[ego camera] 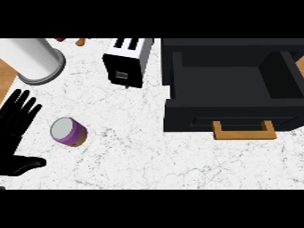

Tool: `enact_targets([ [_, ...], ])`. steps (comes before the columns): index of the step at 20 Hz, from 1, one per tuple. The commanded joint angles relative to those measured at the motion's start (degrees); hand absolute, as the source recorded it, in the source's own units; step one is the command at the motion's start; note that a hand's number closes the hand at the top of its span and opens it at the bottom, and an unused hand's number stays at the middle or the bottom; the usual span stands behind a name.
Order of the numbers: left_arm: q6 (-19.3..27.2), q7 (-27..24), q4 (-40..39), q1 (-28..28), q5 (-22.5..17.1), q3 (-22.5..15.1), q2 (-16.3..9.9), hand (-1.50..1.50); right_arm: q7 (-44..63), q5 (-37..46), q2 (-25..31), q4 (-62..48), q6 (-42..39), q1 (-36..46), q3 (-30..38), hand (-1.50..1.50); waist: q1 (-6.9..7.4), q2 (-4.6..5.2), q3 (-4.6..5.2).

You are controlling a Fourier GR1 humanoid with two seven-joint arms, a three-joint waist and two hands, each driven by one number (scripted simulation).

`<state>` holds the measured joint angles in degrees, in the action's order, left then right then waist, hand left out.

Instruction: Pick up the can, place it into the drawer and close the drawer

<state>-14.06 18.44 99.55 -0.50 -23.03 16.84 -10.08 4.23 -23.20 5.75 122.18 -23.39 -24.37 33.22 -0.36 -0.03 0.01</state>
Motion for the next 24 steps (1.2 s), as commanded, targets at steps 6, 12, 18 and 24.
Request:
enact_targets([
  [6,0.33,-8.03,-12.05,2.85,5.79,-0.1,0.49,-1.5,5.9,-1.62,-0.61,4.21,0.28,1.71,2.02,-1.5,0.08,0.01,0.01],
  [12,0.7,-17.23,-20.48,3.04,9.0,1.25,0.76,-1.5,3.06,-1.34,-0.67,-0.34,-3.54,2.47,4.26,-1.5,0.09,0.02,0.0],
  [18,-4.46,-24.76,-30.59,2.59,8.25,4.74,-3.67,-1.5,0.86,0.6,-2.88,-1.22,-5.43,2.22,5.06,-1.5,0.12,0.05,0.01],
  [24,-3.13,-37.25,-46.76,6.79,14.56,2.86,-2.52,-1.5,8.2,-4.7,-0.57,3.22,-3.78,3.5,6.29,-1.5,-0.14,0.12,0.06],
])
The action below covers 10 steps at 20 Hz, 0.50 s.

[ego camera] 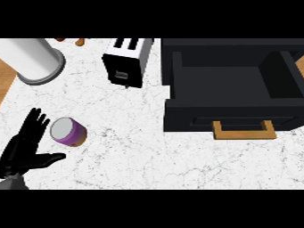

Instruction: Pick up the can, place it into the drawer and close the drawer

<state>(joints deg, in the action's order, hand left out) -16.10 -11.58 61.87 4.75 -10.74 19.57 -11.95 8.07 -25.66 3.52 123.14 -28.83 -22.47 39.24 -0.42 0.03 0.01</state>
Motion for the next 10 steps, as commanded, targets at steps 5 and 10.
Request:
enact_targets([
  [5,-2.48,-11.07,-15.47,2.24,2.48,-0.15,-1.39,-1.5,3.57,-2.57,-0.33,3.01,-0.81,-0.47,2.07,-1.5,-0.03,-0.01,0.03],
  [10,-3.11,-14.88,-25.37,7.61,1.93,0.53,-2.04,-1.5,2.85,-2.79,-0.17,-0.04,-1.92,0.91,3.89,-1.5,-0.05,0.02,0.02],
])
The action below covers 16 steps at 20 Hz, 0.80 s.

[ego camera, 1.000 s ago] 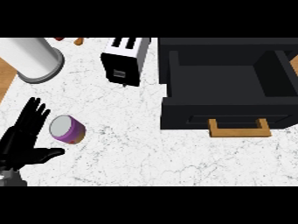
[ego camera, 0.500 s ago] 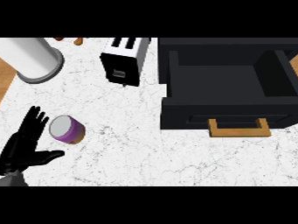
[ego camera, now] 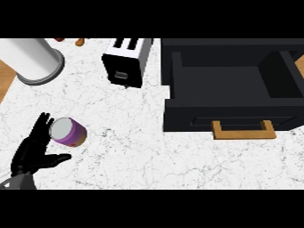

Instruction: Pick up the can, place it into the drawer and close the drawer

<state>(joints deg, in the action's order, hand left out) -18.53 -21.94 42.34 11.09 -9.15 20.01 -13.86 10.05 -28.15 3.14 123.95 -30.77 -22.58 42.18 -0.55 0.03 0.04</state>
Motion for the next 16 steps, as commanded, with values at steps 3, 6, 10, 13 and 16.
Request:
enact_targets([
  [3,-1.43,-5.63,-13.2,8.31,1.36,-0.17,-1.06,-1.5,3.11,0.98,0.92,0.81,2.18,3.87,-1.05,-1.5,-0.11,0.15,0.04],
  [6,-2.61,-8.5,-15.97,6.69,0.97,0.08,-1.53,-1.5,0.14,4.83,-3.0,1.12,1.09,2.56,-2.66,-1.5,-0.02,0.12,0.02],
  [10,-3.84,-4.33,-15.48,9.04,-1.84,1.05,-2.22,-1.5,3.37,-4.77,-1.35,3.77,-3.63,-3.07,2.75,-1.5,-0.08,-0.05,-0.01],
  [13,-0.83,-7.42,-21.15,13.07,-1.28,1.25,0.52,-1.5,2.93,-4.59,-1.59,3.43,-3.67,-2.73,3.38,-1.5,-0.47,0.08,0.03],
  [16,-4.45,-5.24,-18.91,13.08,-3.5,1.49,0.1,1.5,1.95,-3.1,-3.09,5.84,-0.67,-5.12,-0.35,-1.5,-0.3,-0.04,-0.01],
])
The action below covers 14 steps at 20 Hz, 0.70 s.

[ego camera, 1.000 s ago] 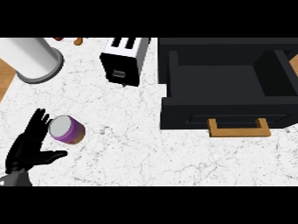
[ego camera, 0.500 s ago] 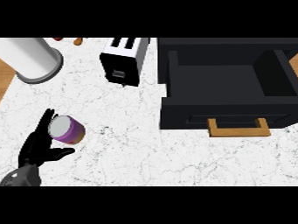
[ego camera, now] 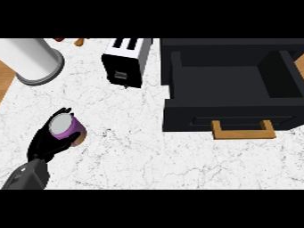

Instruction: Pick up the can, place it into the drawer and close the drawer

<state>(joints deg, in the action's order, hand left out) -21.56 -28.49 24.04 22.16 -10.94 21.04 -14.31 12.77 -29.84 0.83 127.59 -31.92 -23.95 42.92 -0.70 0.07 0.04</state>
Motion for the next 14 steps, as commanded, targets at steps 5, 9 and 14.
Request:
enact_targets([
  [5,-6.81,1.11,-2.32,2.93,-1.31,-0.96,-0.85,1.5,-2.99,0.49,-0.77,-1.16,0.05,-2.79,-3.49,-1.5,-0.1,-0.01,-0.02],
  [9,-8.65,0.89,3.83,2.02,-1.8,-3.0,1.97,1.5,1.49,-0.6,-0.79,0.66,1.5,-0.23,-0.73,-1.5,0.44,-0.16,-0.05],
  [14,-8.84,3.65,10.03,2.94,-3.41,-4.03,2.8,1.5,3.16,-2.35,-0.79,3.41,2.94,-1.29,-1.24,-1.5,0.47,-0.17,-0.04],
])
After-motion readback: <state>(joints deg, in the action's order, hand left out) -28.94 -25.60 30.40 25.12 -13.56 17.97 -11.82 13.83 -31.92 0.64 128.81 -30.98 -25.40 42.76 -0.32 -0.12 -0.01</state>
